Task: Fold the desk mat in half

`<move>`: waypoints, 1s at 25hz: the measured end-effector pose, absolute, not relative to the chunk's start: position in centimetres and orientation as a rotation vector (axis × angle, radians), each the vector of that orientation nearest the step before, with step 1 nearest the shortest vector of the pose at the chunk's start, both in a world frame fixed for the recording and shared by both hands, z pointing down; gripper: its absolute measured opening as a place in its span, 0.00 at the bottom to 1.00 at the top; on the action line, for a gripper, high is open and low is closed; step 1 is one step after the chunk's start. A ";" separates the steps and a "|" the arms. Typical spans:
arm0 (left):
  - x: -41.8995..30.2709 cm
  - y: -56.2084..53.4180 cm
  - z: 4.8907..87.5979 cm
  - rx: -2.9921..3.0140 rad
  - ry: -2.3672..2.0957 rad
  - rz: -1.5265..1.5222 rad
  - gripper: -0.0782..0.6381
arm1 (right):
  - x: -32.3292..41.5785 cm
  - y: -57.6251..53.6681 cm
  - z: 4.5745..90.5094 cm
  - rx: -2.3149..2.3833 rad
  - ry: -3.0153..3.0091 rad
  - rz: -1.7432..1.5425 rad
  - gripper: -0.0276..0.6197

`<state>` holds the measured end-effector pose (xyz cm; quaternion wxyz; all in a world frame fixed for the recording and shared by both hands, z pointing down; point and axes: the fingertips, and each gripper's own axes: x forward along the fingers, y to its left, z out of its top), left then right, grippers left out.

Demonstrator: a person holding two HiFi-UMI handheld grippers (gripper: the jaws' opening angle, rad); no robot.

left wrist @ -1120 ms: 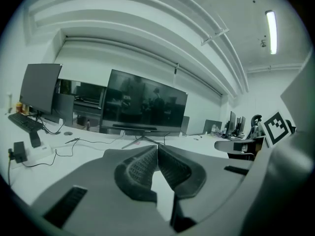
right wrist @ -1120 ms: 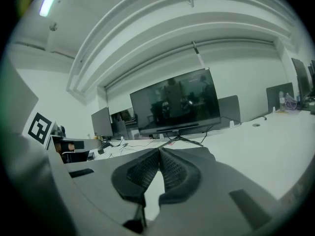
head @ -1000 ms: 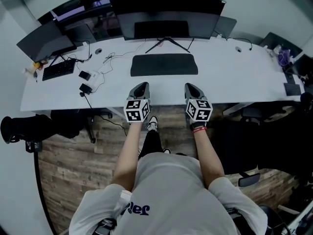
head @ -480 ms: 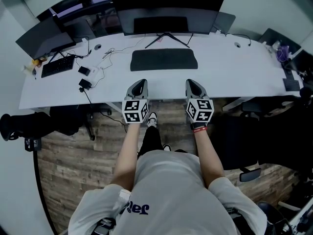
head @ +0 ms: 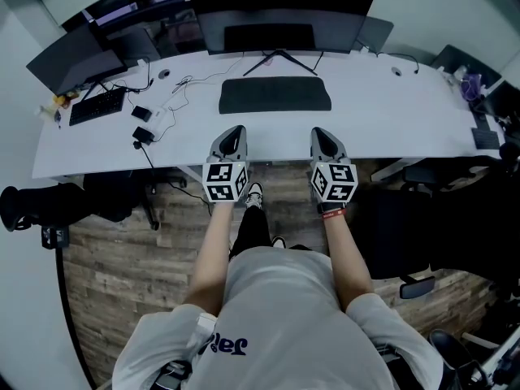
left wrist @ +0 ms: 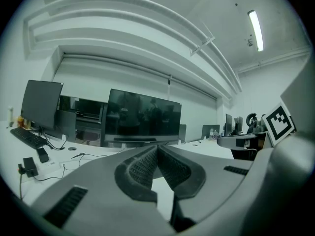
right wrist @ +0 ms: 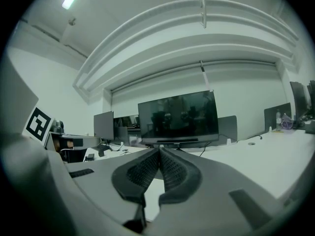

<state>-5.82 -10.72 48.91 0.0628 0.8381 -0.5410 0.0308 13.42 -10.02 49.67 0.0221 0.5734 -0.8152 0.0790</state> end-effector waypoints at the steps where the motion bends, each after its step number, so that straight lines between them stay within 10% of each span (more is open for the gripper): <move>1: -5.9 -10.7 48.8 2.534 -1.636 0.094 0.14 | 13.3 -10.0 49.7 1.778 -2.525 0.245 0.07; 25: -12.0 -5.5 64.2 2.306 -1.340 0.432 0.14 | 7.1 -12.3 53.5 1.260 -2.614 0.224 0.07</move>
